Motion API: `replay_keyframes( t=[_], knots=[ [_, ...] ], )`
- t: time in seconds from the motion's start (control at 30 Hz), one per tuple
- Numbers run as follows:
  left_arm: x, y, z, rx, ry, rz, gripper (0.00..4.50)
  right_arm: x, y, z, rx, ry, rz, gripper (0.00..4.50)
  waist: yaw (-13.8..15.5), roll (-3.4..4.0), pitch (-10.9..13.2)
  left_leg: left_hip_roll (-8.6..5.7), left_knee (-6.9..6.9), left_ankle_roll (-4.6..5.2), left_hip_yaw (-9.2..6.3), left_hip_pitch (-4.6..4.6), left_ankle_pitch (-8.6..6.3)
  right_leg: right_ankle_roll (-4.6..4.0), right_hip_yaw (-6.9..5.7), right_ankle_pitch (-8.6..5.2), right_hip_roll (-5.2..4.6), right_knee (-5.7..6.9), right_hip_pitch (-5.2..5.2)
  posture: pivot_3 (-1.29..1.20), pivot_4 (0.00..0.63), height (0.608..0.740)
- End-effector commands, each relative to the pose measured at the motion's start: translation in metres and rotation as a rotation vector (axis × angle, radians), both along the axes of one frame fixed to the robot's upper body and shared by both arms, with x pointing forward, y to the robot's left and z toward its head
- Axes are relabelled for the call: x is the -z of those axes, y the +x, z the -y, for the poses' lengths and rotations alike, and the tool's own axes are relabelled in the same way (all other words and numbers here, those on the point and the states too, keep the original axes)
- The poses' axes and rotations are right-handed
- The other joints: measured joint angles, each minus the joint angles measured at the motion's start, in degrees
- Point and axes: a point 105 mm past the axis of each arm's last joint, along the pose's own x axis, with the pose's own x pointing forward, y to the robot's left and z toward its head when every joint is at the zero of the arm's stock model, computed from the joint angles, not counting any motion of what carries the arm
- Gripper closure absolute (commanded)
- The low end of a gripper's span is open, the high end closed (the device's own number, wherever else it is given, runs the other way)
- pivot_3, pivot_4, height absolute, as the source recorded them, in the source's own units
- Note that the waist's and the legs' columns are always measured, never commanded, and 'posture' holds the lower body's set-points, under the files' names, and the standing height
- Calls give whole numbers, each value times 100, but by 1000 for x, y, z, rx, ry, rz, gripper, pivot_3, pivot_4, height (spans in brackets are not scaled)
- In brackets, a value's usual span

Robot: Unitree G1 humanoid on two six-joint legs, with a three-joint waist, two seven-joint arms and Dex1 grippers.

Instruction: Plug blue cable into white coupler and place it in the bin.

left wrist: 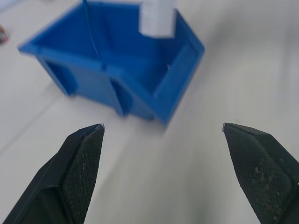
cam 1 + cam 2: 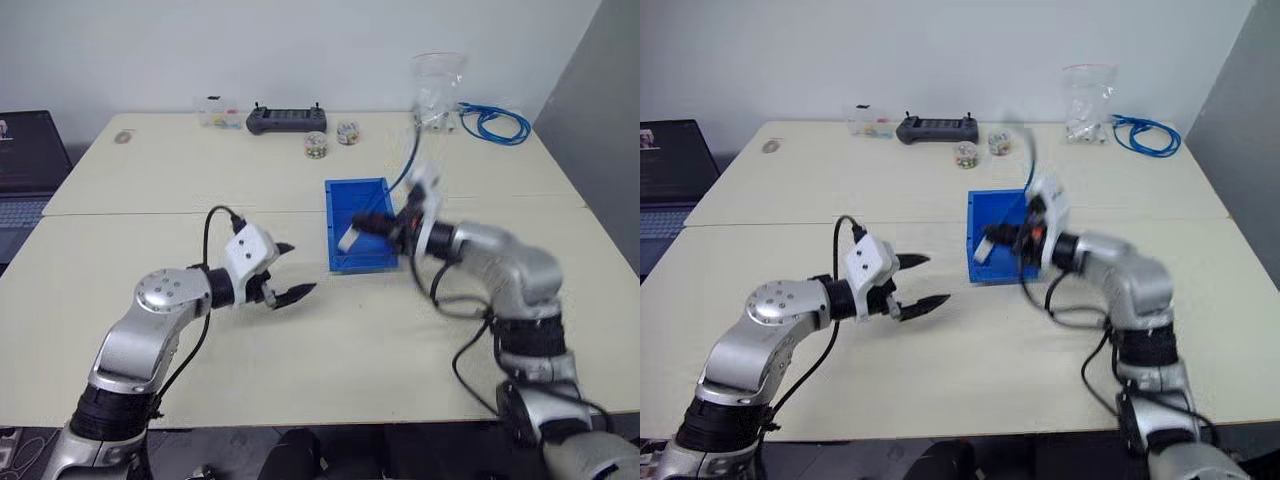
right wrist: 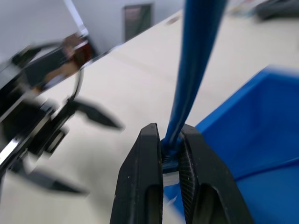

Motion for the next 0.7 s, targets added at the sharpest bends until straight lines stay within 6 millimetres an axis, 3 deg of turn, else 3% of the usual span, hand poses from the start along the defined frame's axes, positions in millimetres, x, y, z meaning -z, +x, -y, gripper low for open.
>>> replay_keyframes(
  t=[0.03,0.07,0.1,0.3,0.43,0.6,0.7],
  knots=[
    [-15,5,11,-6,-10,45,245,-2,21,1,24,-23,-55,4331,-26,0,0,0,-4,1,7,3,0,0,4,0,1,1,-1,0,150,740],
    [-17,6,13,-5,-11,50,245,-1,27,-1,25,-39,-72,4331,-32,1,1,4,-4,1,9,3,0,0,4,0,3,2,-2,0,150,740],
    [-18,7,14,-5,-11,53,245,0,31,-3,20,-58,-85,3634,-36,2,1,5,-4,1,13,3,0,-1,6,0,3,5,-4,0,150,740],
    [-19,10,17,2,-2,60,245,6,39,-10,-26,-166,-110,2252,-17,2,3,3,17,1,20,-11,1,-2,11,0,1,4,-9,0,150,740],
    [-21,11,16,0,-20,48,245,-2,40,-8,-39,-218,-87,1323,-7,2,4,-2,42,-1,20,-27,1,0,11,1,-3,4,-9,0,150,740],
    [-22,22,2,-74,-33,59,245,-16,46,21,14,-294,-23,61,9,2,4,-3,51,0,15,-29,0,5,6,5,-3,9,-9,0,150,740],
    [-21,29,-7,-114,-27,62,245,-22,55,48,106,-299,-7,25,20,2,4,-4,53,0,13,-29,0,5,4,5,-3,12,-9,0,150,740]
  ],
)
